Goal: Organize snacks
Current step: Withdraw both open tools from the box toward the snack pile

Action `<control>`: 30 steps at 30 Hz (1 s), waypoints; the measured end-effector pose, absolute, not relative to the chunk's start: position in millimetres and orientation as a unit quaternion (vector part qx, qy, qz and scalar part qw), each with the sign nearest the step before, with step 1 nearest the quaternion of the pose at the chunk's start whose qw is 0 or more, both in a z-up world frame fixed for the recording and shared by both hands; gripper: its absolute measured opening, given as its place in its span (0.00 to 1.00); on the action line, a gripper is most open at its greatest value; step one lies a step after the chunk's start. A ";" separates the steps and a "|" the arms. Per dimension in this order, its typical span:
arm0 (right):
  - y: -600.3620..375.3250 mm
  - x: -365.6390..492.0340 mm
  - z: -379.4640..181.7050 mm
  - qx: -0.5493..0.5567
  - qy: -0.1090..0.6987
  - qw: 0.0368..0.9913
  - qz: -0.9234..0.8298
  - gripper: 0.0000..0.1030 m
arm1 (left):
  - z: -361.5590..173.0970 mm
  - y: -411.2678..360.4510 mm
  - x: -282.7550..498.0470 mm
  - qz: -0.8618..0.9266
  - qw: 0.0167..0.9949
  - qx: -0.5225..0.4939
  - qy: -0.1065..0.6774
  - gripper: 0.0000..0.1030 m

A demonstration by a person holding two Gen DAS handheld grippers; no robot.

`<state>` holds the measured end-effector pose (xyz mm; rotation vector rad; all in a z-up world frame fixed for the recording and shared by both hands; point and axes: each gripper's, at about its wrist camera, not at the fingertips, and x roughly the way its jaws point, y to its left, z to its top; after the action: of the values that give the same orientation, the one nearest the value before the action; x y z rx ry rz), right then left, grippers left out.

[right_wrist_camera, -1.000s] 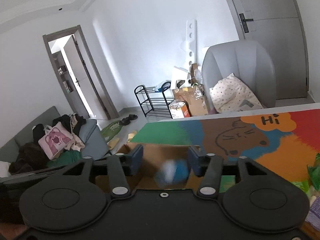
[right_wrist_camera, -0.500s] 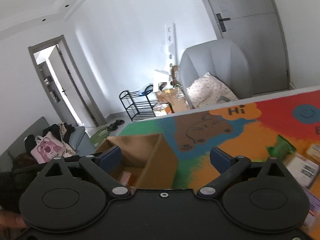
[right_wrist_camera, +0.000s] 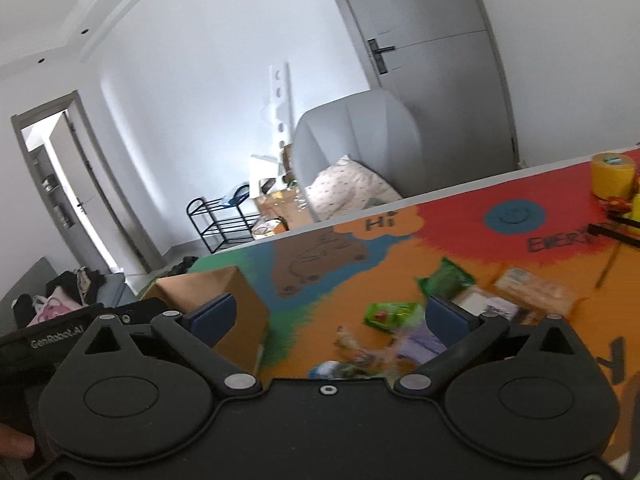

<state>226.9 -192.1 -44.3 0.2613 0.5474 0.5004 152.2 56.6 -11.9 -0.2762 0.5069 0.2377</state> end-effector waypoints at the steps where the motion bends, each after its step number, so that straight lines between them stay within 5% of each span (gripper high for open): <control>1: -196.4 226.5 -44.5 0.128 0.264 0.925 0.239 1.00 | -11.4 53.1 152.4 0.111 0.952 -0.135 0.249 1.00; 30: -281.5 212.4 -55.3 0.112 0.251 0.949 0.157 1.00 | -37.7 -26.8 168.3 0.006 0.953 -0.126 0.274 1.00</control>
<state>212.4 -281.5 -55.3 0.2289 0.5102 0.3189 168.3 -26.8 -37.7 -0.2564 0.5574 0.0122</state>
